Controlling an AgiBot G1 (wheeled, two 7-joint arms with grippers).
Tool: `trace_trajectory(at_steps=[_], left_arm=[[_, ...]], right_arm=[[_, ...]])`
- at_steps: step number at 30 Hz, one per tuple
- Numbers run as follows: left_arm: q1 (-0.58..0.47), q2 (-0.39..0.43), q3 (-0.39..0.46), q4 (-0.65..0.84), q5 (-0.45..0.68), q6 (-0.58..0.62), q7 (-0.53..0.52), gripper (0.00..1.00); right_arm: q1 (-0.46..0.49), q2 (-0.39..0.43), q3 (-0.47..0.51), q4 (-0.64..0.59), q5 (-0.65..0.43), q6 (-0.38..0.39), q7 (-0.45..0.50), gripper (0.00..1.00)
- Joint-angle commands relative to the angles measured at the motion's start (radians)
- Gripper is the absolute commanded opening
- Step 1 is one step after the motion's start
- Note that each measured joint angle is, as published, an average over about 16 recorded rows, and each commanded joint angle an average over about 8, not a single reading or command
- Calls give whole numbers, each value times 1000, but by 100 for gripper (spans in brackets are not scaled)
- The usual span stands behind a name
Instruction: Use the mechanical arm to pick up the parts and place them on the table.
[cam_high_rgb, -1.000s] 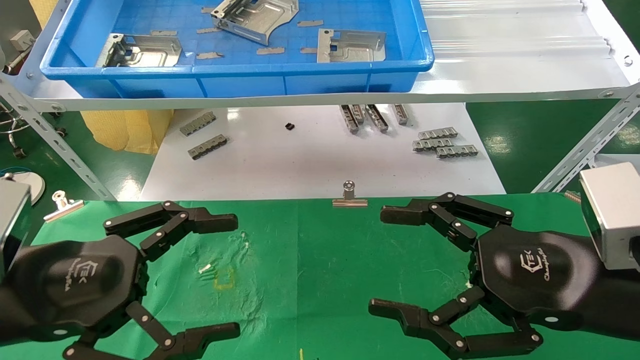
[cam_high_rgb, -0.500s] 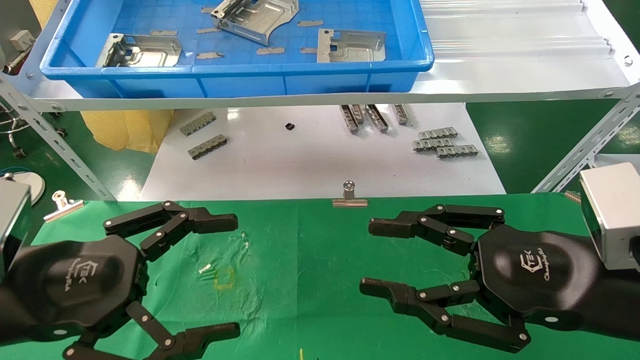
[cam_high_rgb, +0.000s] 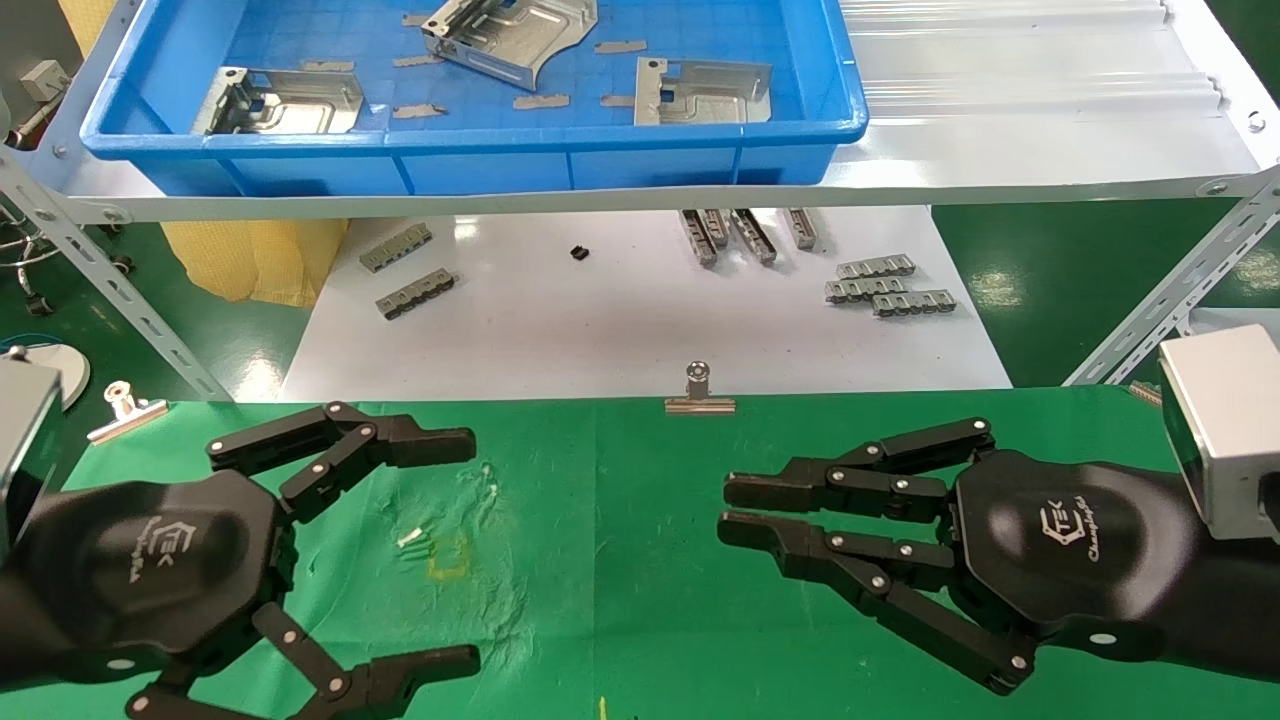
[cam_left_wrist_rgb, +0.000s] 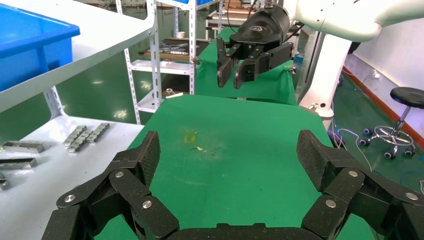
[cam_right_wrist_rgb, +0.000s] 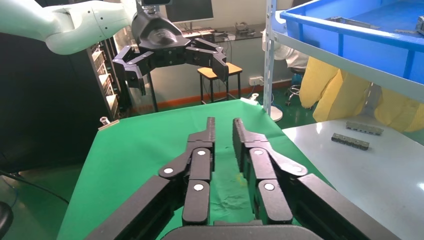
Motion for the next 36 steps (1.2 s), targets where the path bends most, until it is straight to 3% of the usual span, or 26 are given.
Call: trace_trajectory(at_steps=[1,8,16,25,34,36], left_arm=[[1,0,0,0,0,0,0,100],[-56,11,6,8,27,-12,-9,100],[-311,99,61,123,175,-59,-57,100],[-666,317,157,559,401,-150,18,100],[-893,561,220,1003,580,-515,103,100],[-919,602,231,1068,602,-583,114,89]], right_arm=[[0,0,0,0,0,0,0,0],[0,0,0,0,0,0,0,0],[0,0,0,0,0,0,0,0],[0,0,0,0,0,0,0,0],[0,0,0,0,0,0,0,0],[0,0,0,0,0,0,0,0]])
